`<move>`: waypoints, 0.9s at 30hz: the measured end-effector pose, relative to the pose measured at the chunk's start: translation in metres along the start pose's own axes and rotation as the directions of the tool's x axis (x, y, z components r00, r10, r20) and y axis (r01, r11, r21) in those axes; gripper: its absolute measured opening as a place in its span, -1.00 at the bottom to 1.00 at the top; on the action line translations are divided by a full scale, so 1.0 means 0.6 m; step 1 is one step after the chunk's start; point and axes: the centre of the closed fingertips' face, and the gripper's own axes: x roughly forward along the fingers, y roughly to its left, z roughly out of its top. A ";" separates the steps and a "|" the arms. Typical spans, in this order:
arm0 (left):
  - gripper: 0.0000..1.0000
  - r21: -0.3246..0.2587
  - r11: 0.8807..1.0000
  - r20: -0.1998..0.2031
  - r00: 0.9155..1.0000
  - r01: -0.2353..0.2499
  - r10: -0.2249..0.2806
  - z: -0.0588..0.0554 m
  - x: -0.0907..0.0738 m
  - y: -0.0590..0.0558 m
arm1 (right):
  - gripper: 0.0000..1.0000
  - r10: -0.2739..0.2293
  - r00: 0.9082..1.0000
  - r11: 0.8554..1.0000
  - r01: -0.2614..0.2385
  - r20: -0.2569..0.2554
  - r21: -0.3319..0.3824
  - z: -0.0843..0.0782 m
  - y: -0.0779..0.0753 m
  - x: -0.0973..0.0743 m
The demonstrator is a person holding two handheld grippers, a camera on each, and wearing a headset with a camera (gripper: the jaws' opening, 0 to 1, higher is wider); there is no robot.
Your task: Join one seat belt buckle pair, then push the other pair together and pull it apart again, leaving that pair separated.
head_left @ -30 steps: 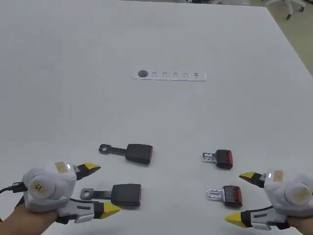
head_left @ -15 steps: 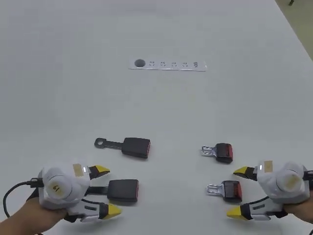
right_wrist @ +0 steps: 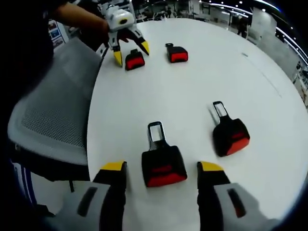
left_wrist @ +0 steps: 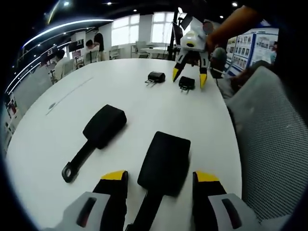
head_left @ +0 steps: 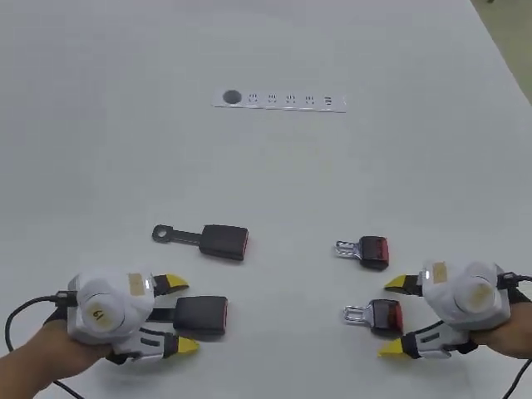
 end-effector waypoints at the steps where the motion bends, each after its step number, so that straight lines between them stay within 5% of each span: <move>1: 0.02 0.045 0.999 -0.010 1.000 -0.005 0.005 -0.001 0.001 0.001 | 0.14 0.001 1.000 0.999 -0.001 -0.013 -0.048 -0.003 0.000 0.000; 7: -0.27 0.051 0.999 0.037 0.999 -0.005 0.003 0.002 0.004 0.003 | -0.13 -0.007 0.999 0.994 0.001 -0.053 -0.111 -0.004 0.000 0.002; 10: -0.30 0.076 0.997 0.021 1.000 0.008 -0.010 0.004 0.003 0.004 | -0.28 -0.015 0.998 0.990 0.006 -0.062 -0.141 -0.006 -0.003 0.001; 27: -0.33 0.165 0.983 -0.056 0.996 0.078 -0.070 0.003 0.003 0.002 | -0.32 0.010 1.000 0.994 -0.012 -0.014 -0.106 -0.006 -0.004 -0.002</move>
